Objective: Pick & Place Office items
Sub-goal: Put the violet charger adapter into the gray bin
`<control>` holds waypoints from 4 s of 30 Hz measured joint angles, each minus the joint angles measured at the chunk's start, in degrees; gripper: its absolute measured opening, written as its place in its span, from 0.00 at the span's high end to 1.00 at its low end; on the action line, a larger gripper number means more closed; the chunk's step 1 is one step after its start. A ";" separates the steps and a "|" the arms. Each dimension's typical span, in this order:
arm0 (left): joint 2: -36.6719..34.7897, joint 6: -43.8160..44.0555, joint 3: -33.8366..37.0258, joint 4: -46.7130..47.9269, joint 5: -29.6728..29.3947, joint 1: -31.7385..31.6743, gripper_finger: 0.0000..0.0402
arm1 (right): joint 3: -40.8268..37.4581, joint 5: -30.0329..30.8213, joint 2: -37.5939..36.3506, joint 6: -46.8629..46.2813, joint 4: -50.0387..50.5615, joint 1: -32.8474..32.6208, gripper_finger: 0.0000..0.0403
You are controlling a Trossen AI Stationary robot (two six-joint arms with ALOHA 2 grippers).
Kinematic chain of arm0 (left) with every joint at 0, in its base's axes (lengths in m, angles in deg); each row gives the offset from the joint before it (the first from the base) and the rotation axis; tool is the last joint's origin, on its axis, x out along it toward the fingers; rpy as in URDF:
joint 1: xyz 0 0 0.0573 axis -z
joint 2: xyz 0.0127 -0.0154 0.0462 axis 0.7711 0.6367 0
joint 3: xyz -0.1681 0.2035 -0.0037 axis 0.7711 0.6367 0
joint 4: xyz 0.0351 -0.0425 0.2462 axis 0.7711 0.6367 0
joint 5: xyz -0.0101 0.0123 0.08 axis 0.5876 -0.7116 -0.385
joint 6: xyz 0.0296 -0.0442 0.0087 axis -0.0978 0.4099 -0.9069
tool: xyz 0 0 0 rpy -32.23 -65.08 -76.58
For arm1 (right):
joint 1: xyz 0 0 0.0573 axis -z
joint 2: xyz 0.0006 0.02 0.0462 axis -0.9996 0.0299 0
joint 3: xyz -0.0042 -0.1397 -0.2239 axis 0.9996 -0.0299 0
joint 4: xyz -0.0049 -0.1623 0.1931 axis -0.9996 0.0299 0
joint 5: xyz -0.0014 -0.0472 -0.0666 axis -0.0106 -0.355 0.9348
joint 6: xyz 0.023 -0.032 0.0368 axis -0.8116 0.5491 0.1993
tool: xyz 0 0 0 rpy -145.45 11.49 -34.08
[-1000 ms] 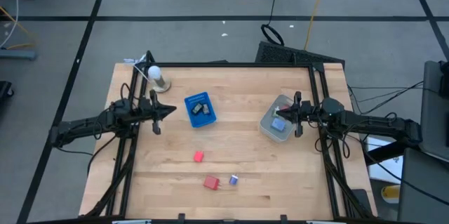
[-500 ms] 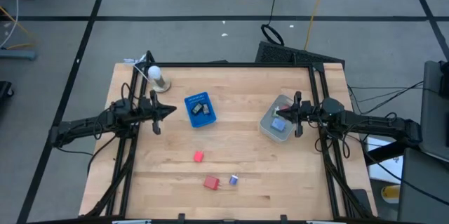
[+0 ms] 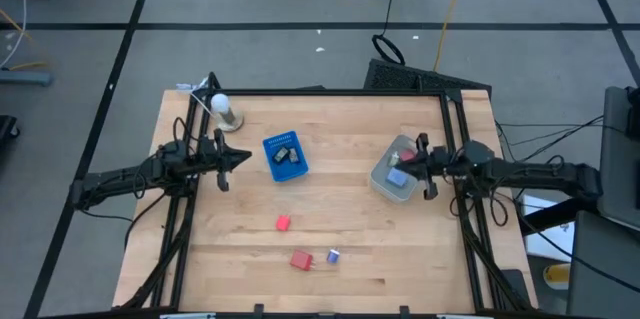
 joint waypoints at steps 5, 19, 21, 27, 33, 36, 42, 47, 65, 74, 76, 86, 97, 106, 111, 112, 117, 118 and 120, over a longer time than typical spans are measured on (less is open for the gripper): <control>0.00 -0.28 0.00 0.02 -0.02 0.00 0.95 | 4.39 6.81 7.06 2.47 1.05 -7.76 1.00; 0.60 1.99 0.00 0.09 -0.48 0.01 0.95 | 29.17 13.31 42.42 7.20 6.38 -24.97 1.00; 1.28 2.15 -0.02 0.11 -0.51 0.02 0.95 | 34.00 13.22 47.43 7.06 8.92 -26.18 1.00; 3.44 3.81 -0.02 0.11 -0.60 0.00 0.95 | 45.03 13.30 56.43 8.32 17.20 -27.14 0.87; 5.36 3.72 -0.02 0.13 -0.59 0.00 0.95 | 52.82 11.78 62.75 4.54 24.16 -28.32 0.57; 5.71 3.99 -0.02 0.11 -0.61 0.00 0.95 | 56.01 11.75 65.90 4.26 26.75 -28.94 0.43; 5.92 4.71 -0.02 0.11 -0.57 0.00 0.95 | 58.42 5.41 73.68 11.63 26.05 -29.56 0.31; 5.92 4.98 -0.02 0.11 -0.59 0.00 0.95 | 58.78 -1.91 77.97 13.70 19.28 -29.98 0.30; 5.92 5.74 -0.02 0.20 -1.51 0.00 0.95 | 65.77 -6.59 89.31 21.51 23.43 -29.29 0.30; 5.92 5.05 -0.02 0.22 -1.52 0.00 0.95 | 65.73 -12.47 94.34 21.22 19.21 -26.99 0.33; 5.92 4.90 -0.02 0.24 -1.53 0.00 0.95 | 65.73 -12.61 94.73 21.39 19.01 -26.87 0.33; 5.92 4.42 -0.02 0.24 -1.53 0.00 0.95 | 65.73 -16.56 94.93 22.75 19.10 -25.98 0.42; 5.92 3.39 -0.02 0.26 -1.55 0.00 0.95 | 65.73 -16.73 96.62 24.48 19.44 -25.08 0.56; 5.92 2.98 -0.02 0.26 -1.57 0.00 0.95 | 65.64 -16.83 96.85 24.97 19.23 -24.93 0.68; 5.92 3.21 0.00 0.26 -1.58 0.00 0.95 | 65.64 -16.80 95.45 24.16 18.76 -24.81 0.68; 5.92 3.21 0.00 0.26 -1.60 0.00 0.95 | 65.64 -16.84 94.87 23.59 18.36 -24.82 0.68; 5.95 3.37 0.00 0.26 -1.60 0.00 0.95 | 64.88 -16.97 88.78 20.81 17.11 -24.64 0.66; 5.95 3.39 0.00 0.26 -1.60 0.00 0.95 | 64.29 -16.98 87.03 20.50 16.16 -24.60 0.66; 5.95 3.42 0.00 0.26 -1.60 0.00 0.95 | 62.47 -16.87 83.17 19.37 14.16 -24.36 0.67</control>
